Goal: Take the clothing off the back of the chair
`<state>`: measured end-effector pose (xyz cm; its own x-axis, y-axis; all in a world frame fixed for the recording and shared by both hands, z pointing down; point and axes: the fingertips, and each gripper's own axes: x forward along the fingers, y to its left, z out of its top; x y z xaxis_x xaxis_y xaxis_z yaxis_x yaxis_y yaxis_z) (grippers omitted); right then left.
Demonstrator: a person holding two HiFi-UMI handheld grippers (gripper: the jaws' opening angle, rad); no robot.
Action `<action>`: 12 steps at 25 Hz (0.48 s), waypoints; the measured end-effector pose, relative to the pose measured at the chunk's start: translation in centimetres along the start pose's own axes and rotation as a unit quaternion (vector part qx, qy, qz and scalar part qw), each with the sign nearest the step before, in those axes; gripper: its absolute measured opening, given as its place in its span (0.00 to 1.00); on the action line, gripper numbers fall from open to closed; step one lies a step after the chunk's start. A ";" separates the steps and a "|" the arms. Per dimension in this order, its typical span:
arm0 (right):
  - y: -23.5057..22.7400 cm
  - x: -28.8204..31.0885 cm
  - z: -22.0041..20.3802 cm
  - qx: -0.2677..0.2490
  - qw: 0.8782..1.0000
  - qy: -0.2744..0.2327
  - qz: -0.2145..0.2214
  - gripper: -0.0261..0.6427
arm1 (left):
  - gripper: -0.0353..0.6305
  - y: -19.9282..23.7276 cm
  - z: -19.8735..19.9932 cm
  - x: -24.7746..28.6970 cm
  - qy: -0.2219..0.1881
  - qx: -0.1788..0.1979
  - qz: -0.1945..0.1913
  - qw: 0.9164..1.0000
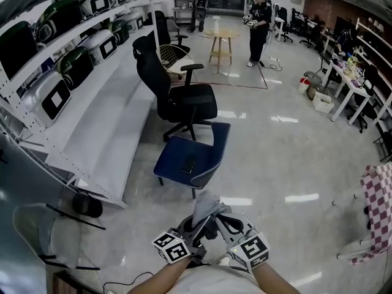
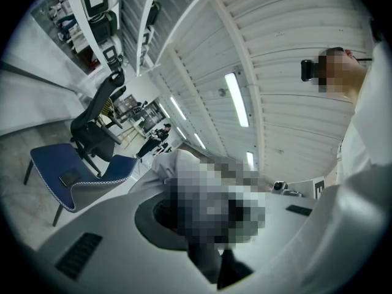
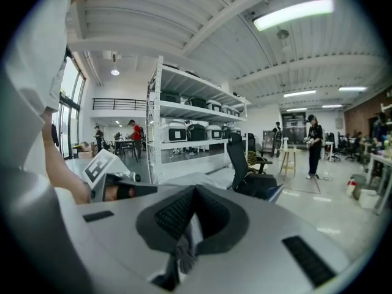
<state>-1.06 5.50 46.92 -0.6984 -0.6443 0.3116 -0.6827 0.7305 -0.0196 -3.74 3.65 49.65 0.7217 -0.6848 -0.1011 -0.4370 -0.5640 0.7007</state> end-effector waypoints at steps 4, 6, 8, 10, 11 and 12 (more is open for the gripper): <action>0.5 0.2 0.1 0.001 1.000 -0.001 0.004 0.06 | 0.20 0.1 0.1 -0.4 -0.004 -0.003 0.001 1.000; 0.7 0.2 0.1 0.001 1.000 0.003 0.005 0.06 | 0.20 0.1 0.2 -0.5 -0.004 -0.001 0.000 1.000; 0.8 0.3 0.1 0.000 1.000 0.003 0.004 0.06 | 0.20 0.2 0.3 -0.6 -0.006 0.006 -0.006 1.000; 0.8 0.3 0.1 -0.001 1.000 0.002 0.002 0.06 | 0.20 0.2 0.3 -0.7 -0.006 0.009 -0.009 1.000; 0.8 0.2 0.1 -0.001 1.000 0.001 0.001 0.06 | 0.20 0.1 0.2 -0.7 -0.005 0.008 -0.009 1.000; 0.7 0.1 0.1 -0.001 1.000 0.001 0.000 0.06 | 0.20 0.0 0.2 -0.7 -0.004 0.006 -0.007 1.000</action>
<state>-1.69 5.94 46.89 -0.6978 -0.6443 0.3131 -0.6827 0.7305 -0.0184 -4.38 4.04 49.61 0.7236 -0.6804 -0.1160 -0.4340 -0.5792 0.6900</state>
